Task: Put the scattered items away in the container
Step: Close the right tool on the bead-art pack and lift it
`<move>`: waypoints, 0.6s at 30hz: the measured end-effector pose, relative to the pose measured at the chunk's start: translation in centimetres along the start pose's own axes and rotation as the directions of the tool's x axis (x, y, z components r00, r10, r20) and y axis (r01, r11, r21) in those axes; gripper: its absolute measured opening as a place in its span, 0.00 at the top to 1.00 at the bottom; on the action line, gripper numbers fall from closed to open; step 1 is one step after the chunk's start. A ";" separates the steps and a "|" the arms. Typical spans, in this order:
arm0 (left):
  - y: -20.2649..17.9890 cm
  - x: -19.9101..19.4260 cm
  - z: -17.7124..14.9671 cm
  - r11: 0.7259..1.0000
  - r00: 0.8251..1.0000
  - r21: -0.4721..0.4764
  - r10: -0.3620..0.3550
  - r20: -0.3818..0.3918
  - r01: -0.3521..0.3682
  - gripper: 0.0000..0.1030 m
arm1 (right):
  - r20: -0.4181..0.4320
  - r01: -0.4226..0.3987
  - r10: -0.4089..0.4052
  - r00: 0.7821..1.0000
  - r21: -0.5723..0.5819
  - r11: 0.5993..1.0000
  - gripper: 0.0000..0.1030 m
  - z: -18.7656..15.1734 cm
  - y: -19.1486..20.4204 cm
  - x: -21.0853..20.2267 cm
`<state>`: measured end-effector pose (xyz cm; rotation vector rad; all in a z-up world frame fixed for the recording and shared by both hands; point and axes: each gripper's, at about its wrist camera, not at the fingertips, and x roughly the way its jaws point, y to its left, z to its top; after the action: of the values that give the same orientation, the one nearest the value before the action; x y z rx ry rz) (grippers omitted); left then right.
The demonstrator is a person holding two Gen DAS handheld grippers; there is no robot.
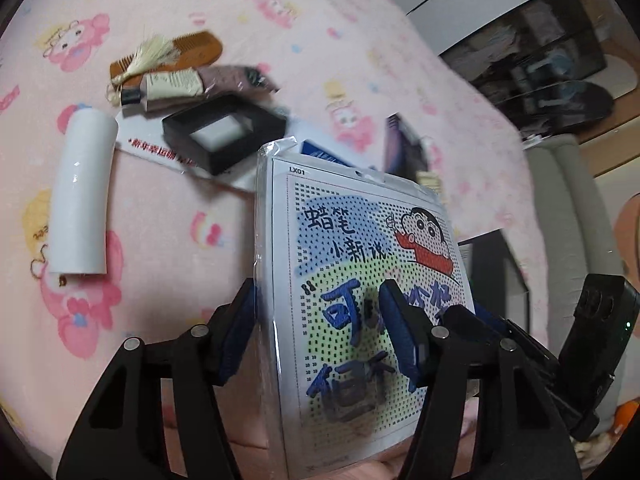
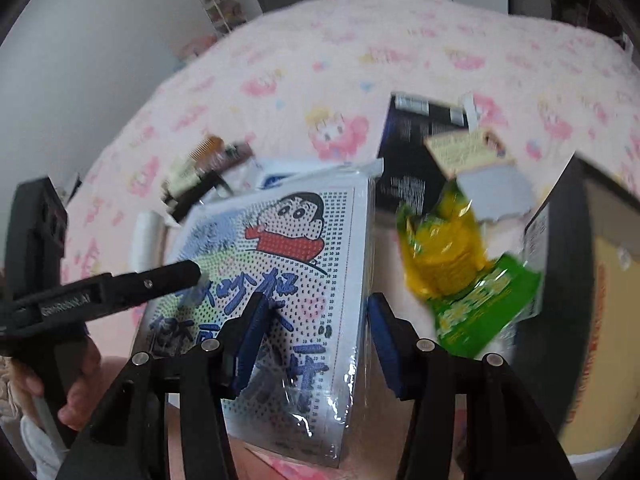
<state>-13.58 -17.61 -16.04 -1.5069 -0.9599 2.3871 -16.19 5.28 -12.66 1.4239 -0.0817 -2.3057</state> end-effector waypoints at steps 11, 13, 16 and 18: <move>-13.3 0.3 0.9 0.975 0.997 0.209 -0.077 0.026 0.070 0.40 | 0.105 0.003 -0.007 0.994 0.038 0.999 0.54 0.8 -4.2 -7.4; -16.4 2.0 0.4 0.961 0.998 0.267 -0.067 0.004 0.064 0.40 | 0.118 0.032 -0.040 0.992 0.074 0.997 0.54 0.3 -6.2 -9.2; -19.9 4.8 -0.6 0.949 0.996 0.304 -0.080 -0.045 0.090 0.40 | 0.149 0.087 -0.106 0.983 0.130 0.988 0.54 -0.6 -9.7 -11.8; -22.0 6.8 -1.3 0.942 0.992 0.316 -0.092 -0.087 0.115 0.41 | 0.165 0.124 -0.151 0.975 0.168 0.978 0.54 -1.3 -12.2 -13.3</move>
<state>-20.05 3.20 -8.48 -1.3717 -0.5831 2.2639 -13.91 21.65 -5.40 1.3315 -0.2284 -2.5879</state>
